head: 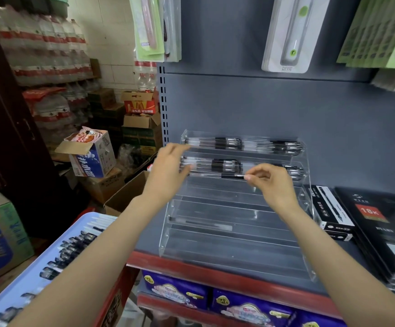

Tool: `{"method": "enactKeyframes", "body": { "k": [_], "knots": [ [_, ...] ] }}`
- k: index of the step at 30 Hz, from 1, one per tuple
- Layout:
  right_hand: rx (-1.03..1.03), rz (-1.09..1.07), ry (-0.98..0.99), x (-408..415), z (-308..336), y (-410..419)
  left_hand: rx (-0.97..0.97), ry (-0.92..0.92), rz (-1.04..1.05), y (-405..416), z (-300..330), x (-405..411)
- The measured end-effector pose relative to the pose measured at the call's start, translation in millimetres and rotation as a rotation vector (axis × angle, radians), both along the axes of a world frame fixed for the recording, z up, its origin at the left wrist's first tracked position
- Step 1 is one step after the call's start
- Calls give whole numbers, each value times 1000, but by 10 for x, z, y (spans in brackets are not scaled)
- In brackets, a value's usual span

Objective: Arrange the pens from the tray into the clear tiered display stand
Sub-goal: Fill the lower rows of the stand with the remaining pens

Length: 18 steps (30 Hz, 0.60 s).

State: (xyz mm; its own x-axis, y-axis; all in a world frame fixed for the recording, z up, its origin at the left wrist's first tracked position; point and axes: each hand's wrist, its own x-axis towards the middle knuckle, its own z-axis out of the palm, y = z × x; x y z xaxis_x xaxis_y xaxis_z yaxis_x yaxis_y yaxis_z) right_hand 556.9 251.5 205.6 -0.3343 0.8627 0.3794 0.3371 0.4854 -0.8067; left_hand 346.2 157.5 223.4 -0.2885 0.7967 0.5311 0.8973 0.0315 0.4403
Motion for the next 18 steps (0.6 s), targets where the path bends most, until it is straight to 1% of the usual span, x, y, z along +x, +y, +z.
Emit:
{"method": "enactKeyframes", "body": {
  "k": [2, 5, 7, 11, 13, 14, 16, 18],
  "knots": [
    [41, -43, -100, 0, -55, 32, -72, -93, 102, -43, -75, -96],
    [100, -60, -219, -107, -97, 62, -215, -258, 74, -64, -163, -131],
    [140, -61, -292, -197, -97, 76, -219, -317, 49, -85, -182, -126],
    [206, -20, -446, -320, -89, 85, -157, -353, 29, -102, -191, -120],
    [203, -27, -471, -347, -95, 90, -138, -321, 54, -88, -236, -149],
    [192, -33, -472, -354, -100, 95, -114, -276, 76, -88, -264, -155],
    [167, -28, -467, -367, -123, 108, -35, -100, 85, -87, -308, -138],
    [117, -8, -452, -372, -144, 116, -23, 116, -24, -66, -322, -87]
  ]
}}
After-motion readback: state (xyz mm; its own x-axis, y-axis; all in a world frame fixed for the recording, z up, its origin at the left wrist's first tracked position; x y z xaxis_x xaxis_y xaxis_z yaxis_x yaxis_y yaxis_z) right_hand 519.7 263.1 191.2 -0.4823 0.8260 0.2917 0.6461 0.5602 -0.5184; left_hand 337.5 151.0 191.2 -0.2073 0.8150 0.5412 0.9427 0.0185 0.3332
